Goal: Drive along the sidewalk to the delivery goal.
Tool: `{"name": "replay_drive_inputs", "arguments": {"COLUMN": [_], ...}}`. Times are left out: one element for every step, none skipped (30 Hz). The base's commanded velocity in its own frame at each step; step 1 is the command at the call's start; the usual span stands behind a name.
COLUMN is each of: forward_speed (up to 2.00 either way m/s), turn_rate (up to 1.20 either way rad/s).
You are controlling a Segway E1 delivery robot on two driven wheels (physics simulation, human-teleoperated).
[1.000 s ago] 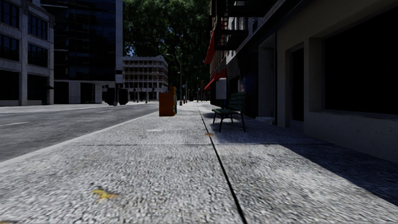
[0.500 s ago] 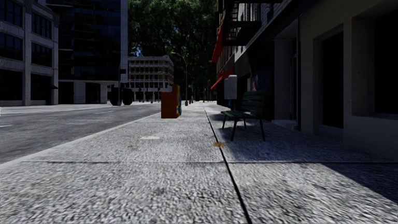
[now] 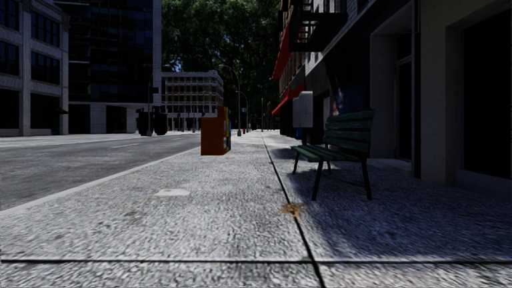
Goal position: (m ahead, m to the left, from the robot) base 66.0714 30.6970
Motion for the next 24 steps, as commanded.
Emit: {"name": "replay_drive_inputs", "arguments": {"forward_speed": [2.0, 2.0, 2.0, 2.0, 2.0, 2.0, 2.0, 2.0, 2.0, 2.0, 2.0, 2.0, 2.0, 2.0, 2.0, 2.0, 2.0, 2.0, 2.0, 2.0, 2.0, 2.0, 2.0, 2.0], "turn_rate": [0.0, 0.0, 0.0, 0.0, 0.0, 0.0, 0.0, 0.0, 0.0, 0.0, 0.0, 0.0, 0.0, 0.0, 0.0, 0.0, 0.0, 0.0, 0.0, 0.0, 0.0, 0.0, 0.0, 0.0]}}
